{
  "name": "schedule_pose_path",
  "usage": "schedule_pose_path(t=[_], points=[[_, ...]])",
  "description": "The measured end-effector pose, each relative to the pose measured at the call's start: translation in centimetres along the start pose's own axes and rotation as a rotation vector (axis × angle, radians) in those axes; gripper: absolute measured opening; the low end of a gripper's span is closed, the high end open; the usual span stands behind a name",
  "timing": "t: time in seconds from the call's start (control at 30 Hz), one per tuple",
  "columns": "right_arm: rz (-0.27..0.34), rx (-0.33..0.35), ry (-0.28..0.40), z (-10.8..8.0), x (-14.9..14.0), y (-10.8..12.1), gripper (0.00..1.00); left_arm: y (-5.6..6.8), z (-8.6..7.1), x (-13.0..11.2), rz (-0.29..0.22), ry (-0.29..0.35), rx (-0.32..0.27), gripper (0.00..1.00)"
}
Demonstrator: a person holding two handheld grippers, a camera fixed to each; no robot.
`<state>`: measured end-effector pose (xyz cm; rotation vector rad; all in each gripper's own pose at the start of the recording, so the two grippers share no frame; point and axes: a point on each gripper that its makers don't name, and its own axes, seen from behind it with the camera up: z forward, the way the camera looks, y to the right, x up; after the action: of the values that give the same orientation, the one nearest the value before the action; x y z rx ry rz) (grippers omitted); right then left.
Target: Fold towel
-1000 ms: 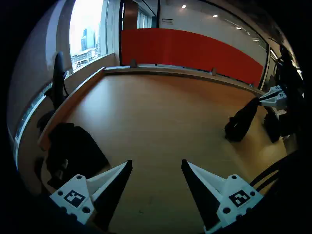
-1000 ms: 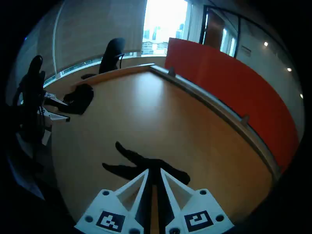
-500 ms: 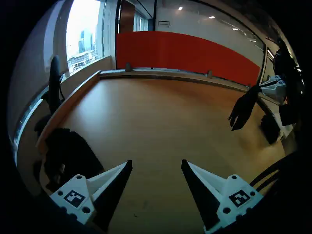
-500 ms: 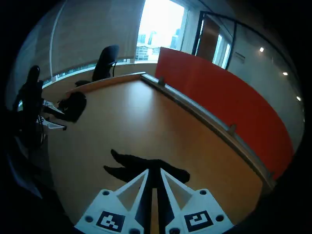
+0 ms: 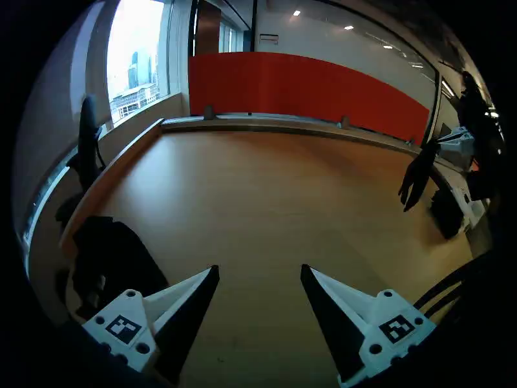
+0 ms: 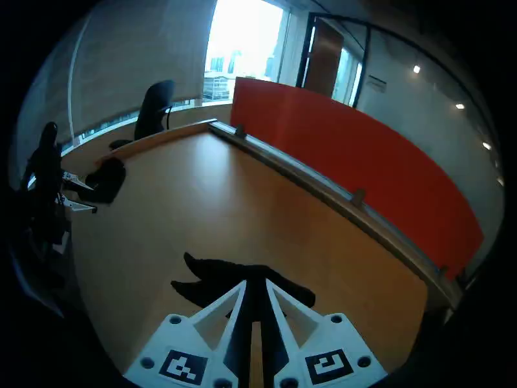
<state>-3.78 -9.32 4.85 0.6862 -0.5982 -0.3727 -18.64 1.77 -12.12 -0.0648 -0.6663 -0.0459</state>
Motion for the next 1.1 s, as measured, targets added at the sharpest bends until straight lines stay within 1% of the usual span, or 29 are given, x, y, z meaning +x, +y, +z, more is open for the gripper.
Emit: schedule_pose_path(t=[0.3,0.6,0.87,1.1], points=[[0.050,-0.052,-0.018,-1.9,-2.2,6.0,0.06,0.8,0.4,0.5,0.003,-0.005,0.002,0.94],[0.071,-0.107,-0.066,-3.5,-5.2,11.7,0.06,1.3,0.9,0.7,0.009,-0.018,0.009,0.94],[0.101,-0.153,-0.098,-4.8,-7.5,15.8,0.06,2.0,1.2,1.0,0.043,-0.026,0.015,0.94],[0.116,-0.196,-0.128,-6.2,-9.2,18.9,0.06,2.5,1.4,1.2,0.044,-0.029,0.015,0.94]])
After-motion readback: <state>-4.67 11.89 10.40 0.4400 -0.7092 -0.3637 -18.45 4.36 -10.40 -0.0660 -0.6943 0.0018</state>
